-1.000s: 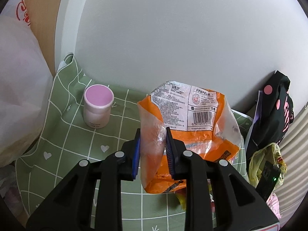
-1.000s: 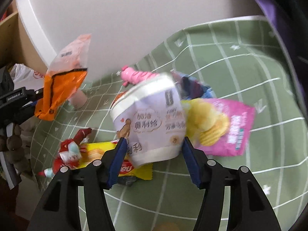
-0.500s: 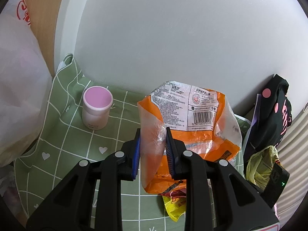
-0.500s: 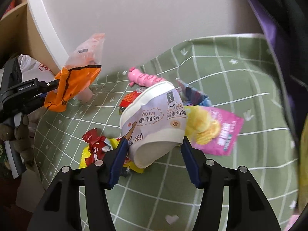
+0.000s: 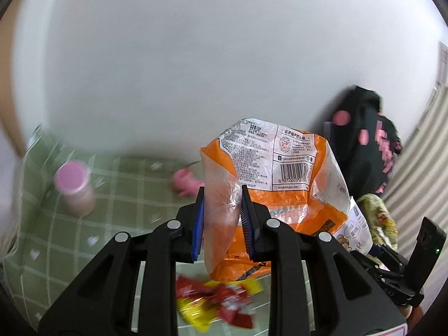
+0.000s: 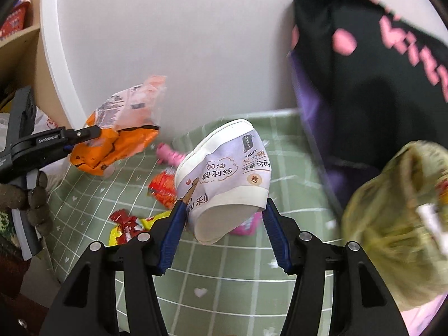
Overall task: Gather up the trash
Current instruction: 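Carry the orange bag in the left gripper while the right gripper carries the cup to the yellow bag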
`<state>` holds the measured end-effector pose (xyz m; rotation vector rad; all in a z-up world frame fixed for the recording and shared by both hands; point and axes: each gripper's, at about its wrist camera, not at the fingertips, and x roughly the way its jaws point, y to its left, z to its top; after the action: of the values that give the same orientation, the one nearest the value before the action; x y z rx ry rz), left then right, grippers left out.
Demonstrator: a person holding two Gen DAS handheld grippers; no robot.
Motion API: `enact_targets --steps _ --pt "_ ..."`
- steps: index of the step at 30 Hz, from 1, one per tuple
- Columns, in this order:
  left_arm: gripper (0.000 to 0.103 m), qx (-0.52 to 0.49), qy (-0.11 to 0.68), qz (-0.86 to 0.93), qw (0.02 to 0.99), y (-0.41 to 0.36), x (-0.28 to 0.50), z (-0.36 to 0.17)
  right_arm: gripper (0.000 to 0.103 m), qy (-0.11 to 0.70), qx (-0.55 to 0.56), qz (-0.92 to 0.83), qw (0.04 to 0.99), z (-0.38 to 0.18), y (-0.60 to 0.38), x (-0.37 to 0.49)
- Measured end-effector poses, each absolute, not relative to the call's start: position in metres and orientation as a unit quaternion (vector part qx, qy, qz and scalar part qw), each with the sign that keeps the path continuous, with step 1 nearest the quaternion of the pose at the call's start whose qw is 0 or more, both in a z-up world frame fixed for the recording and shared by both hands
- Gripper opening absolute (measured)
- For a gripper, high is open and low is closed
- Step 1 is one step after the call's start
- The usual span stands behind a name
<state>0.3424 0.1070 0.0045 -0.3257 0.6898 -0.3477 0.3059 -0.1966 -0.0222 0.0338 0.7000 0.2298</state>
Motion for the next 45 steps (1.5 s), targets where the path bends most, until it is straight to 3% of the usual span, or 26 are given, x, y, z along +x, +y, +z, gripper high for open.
enact_targets --steps 10,18,36,45 --pt "0.021 -0.074 0.275 -0.291 0.913 -0.004 0.341 0.075 0.053 0.27 0.002 0.015 0.963 0.048 -0.26 0.257" --pt "0.022 -0.046 0.271 -0.352 0.895 -0.077 0.342 0.091 0.053 0.25 0.009 -0.075 0.965 0.069 -0.322 0.217" --pt "0.022 -0.003 0.345 -0.454 0.821 -0.217 0.328 0.048 0.053 0.29 0.055 -0.163 0.942 0.046 -0.437 0.198" --pt "0.02 0.155 0.359 -0.45 0.803 -0.309 0.31 -0.001 0.053 0.256 0.089 -0.159 0.949 0.056 -0.484 0.182"
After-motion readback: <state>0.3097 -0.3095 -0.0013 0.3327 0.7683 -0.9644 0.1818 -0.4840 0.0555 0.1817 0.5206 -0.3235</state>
